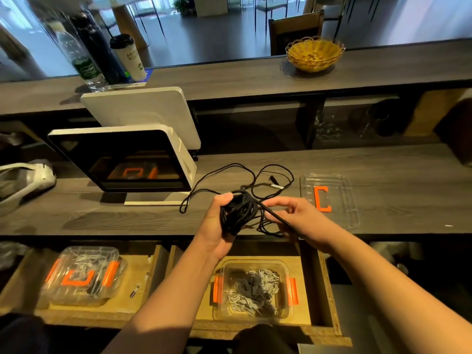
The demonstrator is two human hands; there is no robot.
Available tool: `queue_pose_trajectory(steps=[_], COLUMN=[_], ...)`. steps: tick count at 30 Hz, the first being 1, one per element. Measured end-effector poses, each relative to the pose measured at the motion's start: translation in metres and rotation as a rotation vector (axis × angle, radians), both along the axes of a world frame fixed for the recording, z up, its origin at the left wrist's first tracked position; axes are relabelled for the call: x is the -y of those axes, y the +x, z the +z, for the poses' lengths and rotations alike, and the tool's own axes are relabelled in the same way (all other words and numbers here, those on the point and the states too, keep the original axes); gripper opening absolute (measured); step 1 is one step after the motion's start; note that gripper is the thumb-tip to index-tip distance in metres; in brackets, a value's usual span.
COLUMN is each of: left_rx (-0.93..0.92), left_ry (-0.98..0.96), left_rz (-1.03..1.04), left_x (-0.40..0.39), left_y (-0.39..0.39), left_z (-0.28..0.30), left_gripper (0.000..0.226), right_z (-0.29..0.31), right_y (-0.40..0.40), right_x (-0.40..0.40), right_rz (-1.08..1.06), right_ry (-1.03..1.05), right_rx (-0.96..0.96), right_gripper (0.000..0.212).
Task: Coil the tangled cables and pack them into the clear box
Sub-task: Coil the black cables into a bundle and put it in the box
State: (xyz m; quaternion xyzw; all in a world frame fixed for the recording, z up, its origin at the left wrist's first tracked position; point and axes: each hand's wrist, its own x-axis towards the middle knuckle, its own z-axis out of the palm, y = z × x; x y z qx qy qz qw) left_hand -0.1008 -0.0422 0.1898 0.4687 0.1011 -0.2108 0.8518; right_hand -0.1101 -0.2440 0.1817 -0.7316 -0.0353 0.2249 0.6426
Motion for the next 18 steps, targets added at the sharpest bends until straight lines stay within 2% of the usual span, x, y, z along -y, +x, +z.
queue_pose_trajectory(steps=[3,6,7,9,10,12,15,18], left_rx=[0.004,0.01,0.005,0.012,0.025,0.054,0.078,0.064], left_ry=[0.128,0.279,0.339,0.442,0.474,0.508,0.507,0.454], left_rz=[0.02,-0.001,-0.011,-0.013,-0.014,-0.029,-0.081,-0.162], left_x=[-0.001,-0.002,-0.001,-0.001,-0.001,0.0,0.002,0.002], left_y=[0.001,0.003,0.003,0.004,0.004,0.003,0.001,-0.002], left_z=[0.003,0.003,0.004,0.003,0.003,0.004,0.006,0.007], left_gripper=[0.017,0.013,0.012,0.016,0.018,0.019,0.027,0.024], right_z=[-0.001,0.004,0.005,0.011,0.015,0.018,0.017,0.014], right_y=[-0.003,-0.004,-0.003,-0.002,-0.003,-0.004,-0.004,-0.004], right_x=[-0.006,-0.003,-0.001,0.001,0.003,0.004,0.004,0.005], right_rz=[-0.083,-0.218,-0.268,-0.349,-0.343,-0.295,-0.278,-0.196], right_ry=[0.045,-0.009,0.048,0.329,0.397,0.258,-0.078,-0.249], right_rx=[0.012,0.077,0.05,-0.076,-0.108,-0.005,0.279,0.302], right_gripper=[0.024,0.033,0.038,0.045,0.049,0.053,0.034,0.023])
